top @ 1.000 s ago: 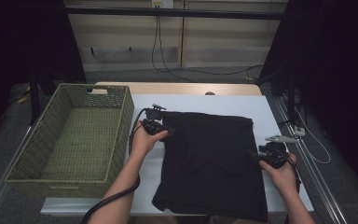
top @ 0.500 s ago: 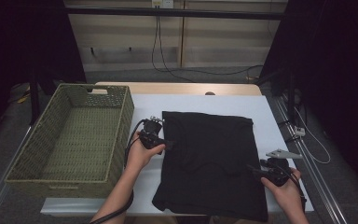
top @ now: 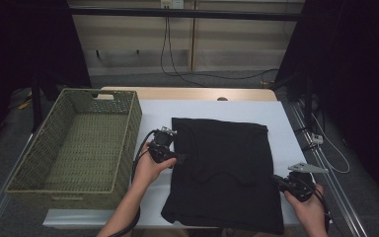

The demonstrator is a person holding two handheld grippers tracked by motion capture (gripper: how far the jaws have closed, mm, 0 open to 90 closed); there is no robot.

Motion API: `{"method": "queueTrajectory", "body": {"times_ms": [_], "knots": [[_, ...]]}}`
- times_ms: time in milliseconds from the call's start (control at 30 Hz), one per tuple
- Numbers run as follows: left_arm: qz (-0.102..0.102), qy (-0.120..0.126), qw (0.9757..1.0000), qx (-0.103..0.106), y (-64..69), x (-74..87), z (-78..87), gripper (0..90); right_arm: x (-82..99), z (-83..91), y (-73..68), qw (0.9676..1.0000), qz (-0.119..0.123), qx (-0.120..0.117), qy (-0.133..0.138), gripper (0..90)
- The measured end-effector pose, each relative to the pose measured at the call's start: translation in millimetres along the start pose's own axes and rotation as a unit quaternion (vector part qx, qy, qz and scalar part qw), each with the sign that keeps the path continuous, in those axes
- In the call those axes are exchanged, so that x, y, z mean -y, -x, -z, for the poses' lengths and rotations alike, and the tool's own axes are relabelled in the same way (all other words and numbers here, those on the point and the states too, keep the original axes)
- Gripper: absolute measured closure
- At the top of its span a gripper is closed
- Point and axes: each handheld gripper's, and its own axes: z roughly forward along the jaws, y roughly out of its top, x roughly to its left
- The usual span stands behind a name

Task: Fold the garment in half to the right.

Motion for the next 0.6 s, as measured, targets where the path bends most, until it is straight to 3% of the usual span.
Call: {"method": "queueTrajectory", "body": {"times_ms": [67, 100, 133, 233, 267, 367, 400, 467, 533, 600], "knots": [[0.001, 0.003, 1.0000, -0.001, -0.6, -0.1, 1.3, 9.2, 1.2, 2.4, -1.6, 0.9999, -0.008, 0.011, -0.002, 64.1], [0.001, 0.003, 1.0000, -0.001, -0.6, -0.1, 1.3, 9.2, 1.2, 2.4, -1.6, 0.9999, -0.008, 0.011, -0.002, 64.1], [0.004, 0.007, 1.0000, -0.001, -0.8, -0.3, 2.4, 9.2, 4.0, 3.4, -4.4, 0.9995, -0.004, 0.031, 0.000, 62.2], [0.002, 0.008, 1.0000, -0.002, -0.5, -0.4, 2.9, 9.2, 4.0, 4.1, -7.4, 0.9992, -0.005, 0.039, -0.004, 60.2], [0.000, 0.006, 1.0000, -0.001, 0.6, -0.3, 2.1, 9.2, 4.6, 3.7, -11.8, 0.9987, 0.006, 0.050, -0.006, 61.6], [0.002, 0.008, 1.0000, 0.003, 1.4, -0.2, 2.3, 9.2, 3.6, 5.2, -9.8, 0.9985, -0.004, 0.054, -0.007, 60.7], [0.003, 0.009, 0.9999, 0.003, 1.5, -0.3, 3.0, 9.2, 4.9, 4.7, -7.4, 0.9986, -0.010, 0.052, -0.005, 63.6], [0.001, 0.009, 1.0000, 0.003, 1.6, -0.8, 4.7, 9.1, 5.3, 5.3, -4.8, 0.9996, -0.004, 0.027, -0.004, 89.5], [0.001, 0.013, 0.9999, 0.004, 2.3, -1.2, 6.8, 9.0, 5.4, 4.6, -1.8, 0.9998, -0.019, 0.009, -0.002, 90.0], [0.000, 0.018, 0.9998, 0.007, 3.5, -1.3, 9.4, 8.9, 3.0, 5.6, 1.7, 0.9996, -0.008, 0.025, -0.006, 90.0]]}}
